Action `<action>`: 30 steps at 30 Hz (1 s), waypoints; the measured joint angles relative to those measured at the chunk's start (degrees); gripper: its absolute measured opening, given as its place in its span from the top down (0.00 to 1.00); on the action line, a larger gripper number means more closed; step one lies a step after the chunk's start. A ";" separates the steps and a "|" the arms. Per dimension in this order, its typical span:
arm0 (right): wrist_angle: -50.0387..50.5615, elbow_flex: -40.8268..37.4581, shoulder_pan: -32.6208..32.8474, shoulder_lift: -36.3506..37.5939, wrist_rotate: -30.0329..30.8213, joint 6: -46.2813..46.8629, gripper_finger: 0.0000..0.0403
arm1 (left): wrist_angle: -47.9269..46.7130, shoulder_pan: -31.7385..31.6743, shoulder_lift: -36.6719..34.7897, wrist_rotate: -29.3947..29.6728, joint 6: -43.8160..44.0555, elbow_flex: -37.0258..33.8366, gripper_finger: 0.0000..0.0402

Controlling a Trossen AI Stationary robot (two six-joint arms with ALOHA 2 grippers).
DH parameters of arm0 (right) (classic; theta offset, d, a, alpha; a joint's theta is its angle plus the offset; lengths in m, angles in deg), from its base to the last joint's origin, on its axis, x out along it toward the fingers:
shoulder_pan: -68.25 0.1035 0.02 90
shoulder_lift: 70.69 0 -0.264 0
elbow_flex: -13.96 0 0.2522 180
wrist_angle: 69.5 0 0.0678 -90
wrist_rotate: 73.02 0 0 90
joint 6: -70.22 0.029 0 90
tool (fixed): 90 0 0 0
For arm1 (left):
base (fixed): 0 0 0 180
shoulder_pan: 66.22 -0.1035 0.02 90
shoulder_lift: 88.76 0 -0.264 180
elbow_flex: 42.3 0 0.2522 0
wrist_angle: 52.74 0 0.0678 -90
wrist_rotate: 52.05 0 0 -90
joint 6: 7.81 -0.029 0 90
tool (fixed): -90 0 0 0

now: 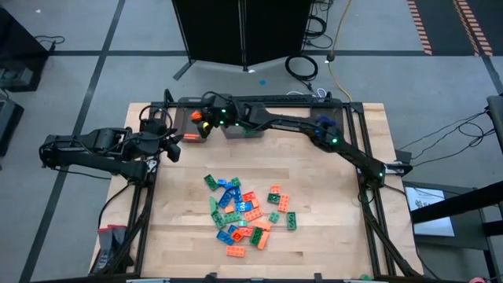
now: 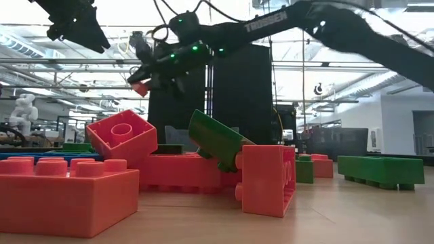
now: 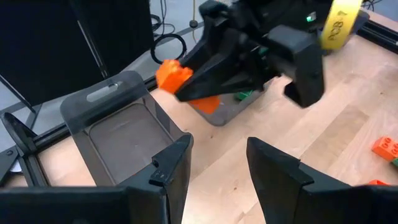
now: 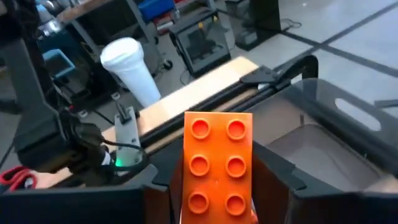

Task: Sort blocks
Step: Put the orange game piece into the left black bin

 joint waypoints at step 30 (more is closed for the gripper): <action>-25.47 -0.66 0.33 -12.02 0.38 13.11 0.70 | -0.68 0.00 0.07 0.15 -0.04 0.00 0.60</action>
